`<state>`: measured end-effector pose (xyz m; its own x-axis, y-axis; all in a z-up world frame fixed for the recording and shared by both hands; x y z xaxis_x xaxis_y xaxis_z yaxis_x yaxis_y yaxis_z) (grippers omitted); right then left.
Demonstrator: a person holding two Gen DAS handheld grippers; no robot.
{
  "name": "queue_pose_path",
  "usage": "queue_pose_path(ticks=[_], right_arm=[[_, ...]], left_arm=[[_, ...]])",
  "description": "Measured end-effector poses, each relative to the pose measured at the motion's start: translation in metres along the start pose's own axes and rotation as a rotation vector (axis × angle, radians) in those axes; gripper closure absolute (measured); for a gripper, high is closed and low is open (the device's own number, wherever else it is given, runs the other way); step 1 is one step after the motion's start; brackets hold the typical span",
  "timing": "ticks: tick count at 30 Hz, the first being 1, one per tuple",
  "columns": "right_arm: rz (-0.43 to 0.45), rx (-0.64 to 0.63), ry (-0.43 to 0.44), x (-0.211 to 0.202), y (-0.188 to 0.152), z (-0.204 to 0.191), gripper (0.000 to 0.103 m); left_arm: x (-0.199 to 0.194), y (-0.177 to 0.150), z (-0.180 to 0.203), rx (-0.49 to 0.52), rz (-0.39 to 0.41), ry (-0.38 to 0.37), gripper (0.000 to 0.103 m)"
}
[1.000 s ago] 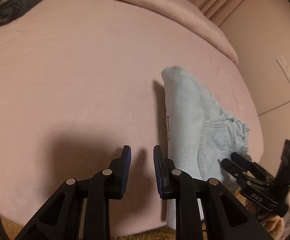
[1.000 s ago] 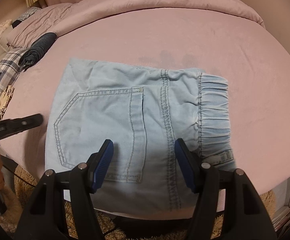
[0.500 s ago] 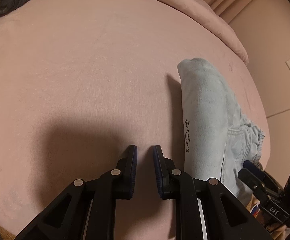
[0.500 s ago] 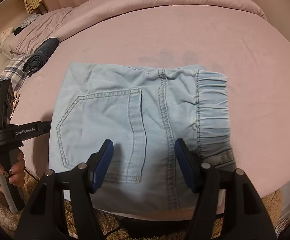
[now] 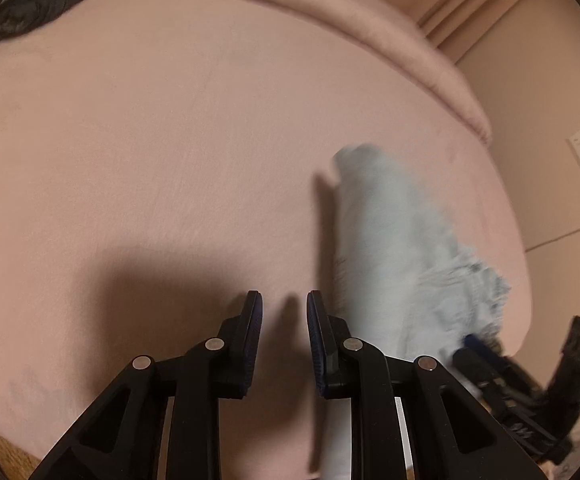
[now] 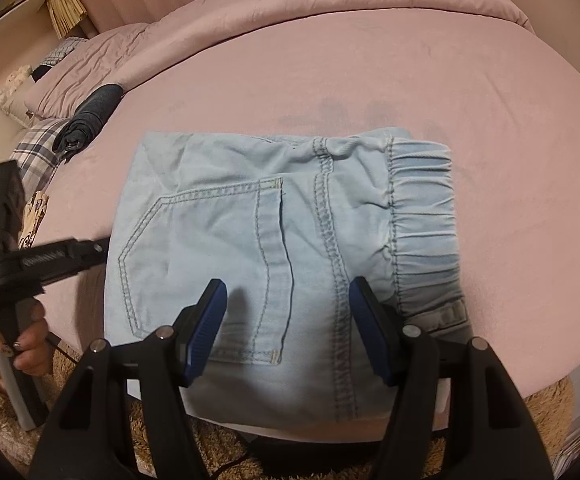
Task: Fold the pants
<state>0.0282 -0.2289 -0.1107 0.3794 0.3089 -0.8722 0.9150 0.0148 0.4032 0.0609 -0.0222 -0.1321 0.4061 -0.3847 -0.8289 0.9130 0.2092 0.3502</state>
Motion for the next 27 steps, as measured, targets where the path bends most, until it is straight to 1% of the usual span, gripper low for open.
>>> queue_pose_path(ticks=[2, 4, 10, 11, 12, 14, 16, 18, 19, 22, 25, 27], right_arm=[[0.003, -0.002, -0.001, 0.000, 0.000, 0.000, 0.040], [0.005, -0.005, -0.001, -0.001, -0.001, 0.000, 0.040], [0.004, -0.006, -0.004, 0.000, -0.001, -0.002, 0.040], [0.005, -0.006, -0.003, 0.000, -0.001, -0.002, 0.040], [0.006, -0.006, -0.003, 0.001, -0.001, -0.002, 0.040], [0.008, -0.006, 0.000, 0.001, -0.001, -0.002, 0.040], [0.009, -0.008, 0.002, 0.001, -0.001, -0.002, 0.040], [0.009, -0.012, 0.000, 0.002, -0.001, -0.002, 0.040], [0.010, -0.015, -0.003, 0.002, -0.001, -0.002, 0.040], [0.010, -0.021, -0.011, 0.003, -0.001, -0.002, 0.040], [0.012, -0.020, -0.008, 0.002, -0.001, -0.003, 0.040], [0.012, -0.015, -0.004, 0.002, -0.001, -0.003, 0.040]], left_arm=[[-0.009, 0.004, 0.009, 0.030, 0.030, -0.002, 0.083], [-0.012, 0.008, 0.018, 0.066, 0.051, -0.031, 0.083], [0.006, 0.020, 0.042, 0.126, 0.009, -0.048, 0.083], [0.014, 0.023, 0.043, 0.130, -0.008, -0.027, 0.083], [0.025, 0.028, 0.045, 0.126, -0.030, 0.012, 0.083], [0.038, 0.031, 0.043, 0.120, -0.065, 0.041, 0.082], [0.047, 0.037, 0.042, 0.126, -0.073, 0.059, 0.077], [0.051, 0.039, 0.041, 0.135, -0.071, 0.075, 0.067], [0.053, 0.040, 0.040, 0.129, -0.077, 0.082, 0.065], [0.057, 0.044, 0.040, 0.118, -0.091, 0.064, 0.065], [0.062, 0.048, 0.042, 0.119, -0.094, 0.066, 0.064], [0.066, 0.047, 0.043, 0.126, -0.086, 0.086, 0.059]])
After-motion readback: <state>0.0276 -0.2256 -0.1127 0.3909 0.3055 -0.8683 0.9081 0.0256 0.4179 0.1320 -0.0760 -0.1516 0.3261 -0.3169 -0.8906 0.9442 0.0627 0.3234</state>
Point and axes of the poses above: each gripper's, at about its wrist camera, not at the fingertips, and x roughly the way its jaws point, z to its right, y to its top, the point moved 5 cm from there along x, roughly the way its jaws point, and after that the axes turned 3 degrees about -z, right-handed, at the moved point
